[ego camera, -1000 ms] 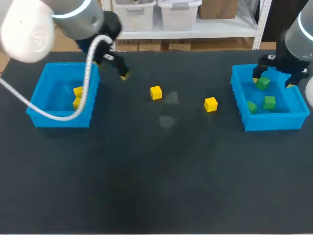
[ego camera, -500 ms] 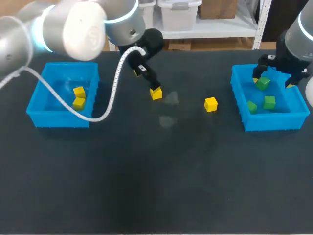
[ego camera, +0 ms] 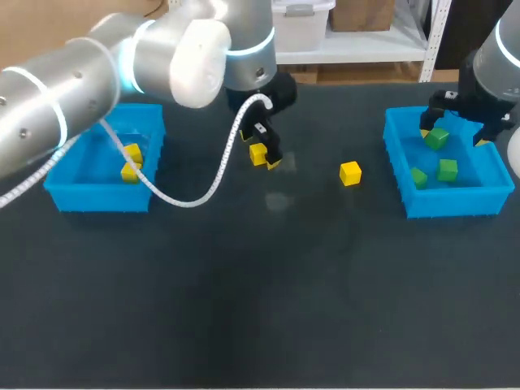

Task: Put the green cubes in the right bin and the yellow cubes in the left bin.

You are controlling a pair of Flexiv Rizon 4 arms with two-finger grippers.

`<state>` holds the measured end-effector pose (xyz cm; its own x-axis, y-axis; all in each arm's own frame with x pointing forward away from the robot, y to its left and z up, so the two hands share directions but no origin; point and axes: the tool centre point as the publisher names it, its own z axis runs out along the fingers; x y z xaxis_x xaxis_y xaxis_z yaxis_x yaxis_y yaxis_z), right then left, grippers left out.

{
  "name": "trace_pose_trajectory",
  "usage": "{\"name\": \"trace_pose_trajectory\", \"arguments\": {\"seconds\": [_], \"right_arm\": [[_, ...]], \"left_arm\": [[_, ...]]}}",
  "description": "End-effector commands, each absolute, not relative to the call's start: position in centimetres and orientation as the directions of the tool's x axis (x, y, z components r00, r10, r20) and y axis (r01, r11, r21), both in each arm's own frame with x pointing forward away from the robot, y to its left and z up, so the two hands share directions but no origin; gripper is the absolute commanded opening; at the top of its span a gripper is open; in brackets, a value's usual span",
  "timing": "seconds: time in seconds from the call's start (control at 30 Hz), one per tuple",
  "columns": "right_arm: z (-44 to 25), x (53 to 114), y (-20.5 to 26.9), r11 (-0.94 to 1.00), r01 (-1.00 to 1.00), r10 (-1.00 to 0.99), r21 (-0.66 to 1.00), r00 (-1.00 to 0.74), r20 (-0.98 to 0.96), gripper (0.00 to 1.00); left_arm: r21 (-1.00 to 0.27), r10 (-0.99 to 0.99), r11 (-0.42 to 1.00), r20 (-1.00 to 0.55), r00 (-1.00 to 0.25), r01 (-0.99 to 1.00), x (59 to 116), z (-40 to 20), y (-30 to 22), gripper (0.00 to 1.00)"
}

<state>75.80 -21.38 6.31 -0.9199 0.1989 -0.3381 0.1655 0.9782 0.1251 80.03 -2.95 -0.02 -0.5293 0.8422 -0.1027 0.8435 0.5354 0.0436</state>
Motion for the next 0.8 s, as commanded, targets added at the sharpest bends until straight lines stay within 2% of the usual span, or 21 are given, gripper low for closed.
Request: {"name": "trace_pose_trajectory", "arguments": {"seconds": [0.03,0.07,0.4,0.57,0.8], "right_arm": [[6.3,75.6,-21.4,0.978,0.168,0.201,0.124,-0.917,-0.345,1.00],[6.3,75.6,-21.4,0.978,0.168,0.201,0.124,-0.917,-0.345,1.00],[6.3,75.6,-21.4,0.978,0.168,0.201,0.124,-0.917,-0.345,1.00],[6.3,75.6,-21.4,0.978,0.168,0.201,0.124,-0.917,-0.345,1.00],[6.3,75.6,-21.4,0.978,0.168,0.201,0.124,-0.917,-0.345,1.00]], "left_arm": [[0.059,0.845,0.533,-0.001,-0.534,0.844,80.8,-1.0,-3.3,0.16],[0.067,0.845,0.533,0.002,-0.534,0.844,80.8,-1.1,-3.2,0.00],[0.107,0.843,0.537,-0.039,-0.536,0.837,80.2,-1.0,-2.5,0.00],[0.129,0.833,0.550,-0.155,-0.531,0.825,79.4,3.5,-1.8,0.00],[0.116,0.727,0.670,-0.301,-0.617,0.734,79.4,10.5,2.7,0.00]]}}
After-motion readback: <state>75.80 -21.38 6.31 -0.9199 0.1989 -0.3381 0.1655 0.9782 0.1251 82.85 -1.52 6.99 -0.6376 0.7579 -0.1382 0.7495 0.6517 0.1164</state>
